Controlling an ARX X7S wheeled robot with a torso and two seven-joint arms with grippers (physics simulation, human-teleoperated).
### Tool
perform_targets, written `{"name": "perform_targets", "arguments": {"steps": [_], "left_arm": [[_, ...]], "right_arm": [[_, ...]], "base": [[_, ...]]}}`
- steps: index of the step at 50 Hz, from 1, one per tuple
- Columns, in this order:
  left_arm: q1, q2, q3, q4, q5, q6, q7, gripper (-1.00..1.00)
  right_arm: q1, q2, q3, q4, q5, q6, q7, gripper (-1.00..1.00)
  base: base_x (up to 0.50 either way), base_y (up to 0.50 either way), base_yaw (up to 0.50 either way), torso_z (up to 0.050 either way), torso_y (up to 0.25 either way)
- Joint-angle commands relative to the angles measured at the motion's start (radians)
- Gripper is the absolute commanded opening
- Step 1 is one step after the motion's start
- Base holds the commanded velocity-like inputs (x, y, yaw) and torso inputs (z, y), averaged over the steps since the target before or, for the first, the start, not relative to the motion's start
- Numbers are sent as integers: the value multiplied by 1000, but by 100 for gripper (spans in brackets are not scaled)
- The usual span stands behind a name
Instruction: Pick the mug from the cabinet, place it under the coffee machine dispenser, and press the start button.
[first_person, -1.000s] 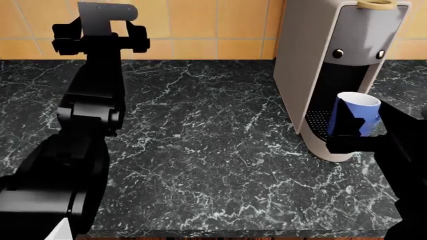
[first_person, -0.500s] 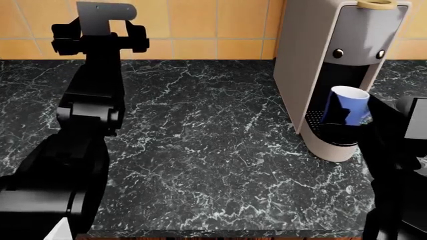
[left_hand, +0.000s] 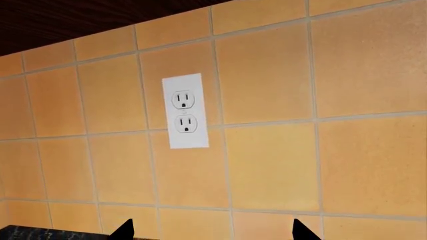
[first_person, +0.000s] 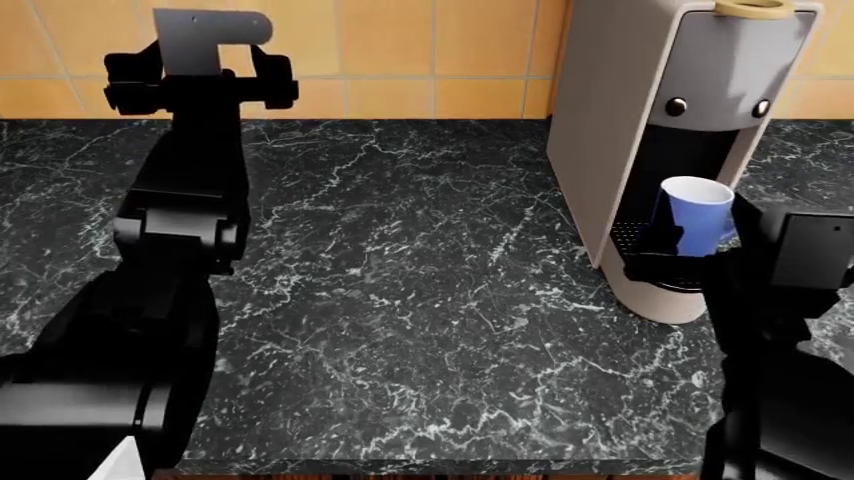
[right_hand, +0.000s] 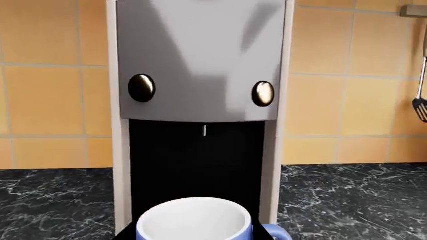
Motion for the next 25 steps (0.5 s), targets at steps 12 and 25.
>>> {"name": "perform_targets", "arguments": {"steps": [12, 25], "left_arm": [[2, 2, -4, 0, 1, -1, 3, 100], [3, 0, -6, 0, 1, -4, 3, 100]], "right_arm": [[39, 33, -23, 181, 17, -132, 80, -100], [94, 66, -26, 348, 22, -196, 126, -100]], "base": [[0, 0, 0, 0, 0], [0, 0, 0, 0, 0]]}}
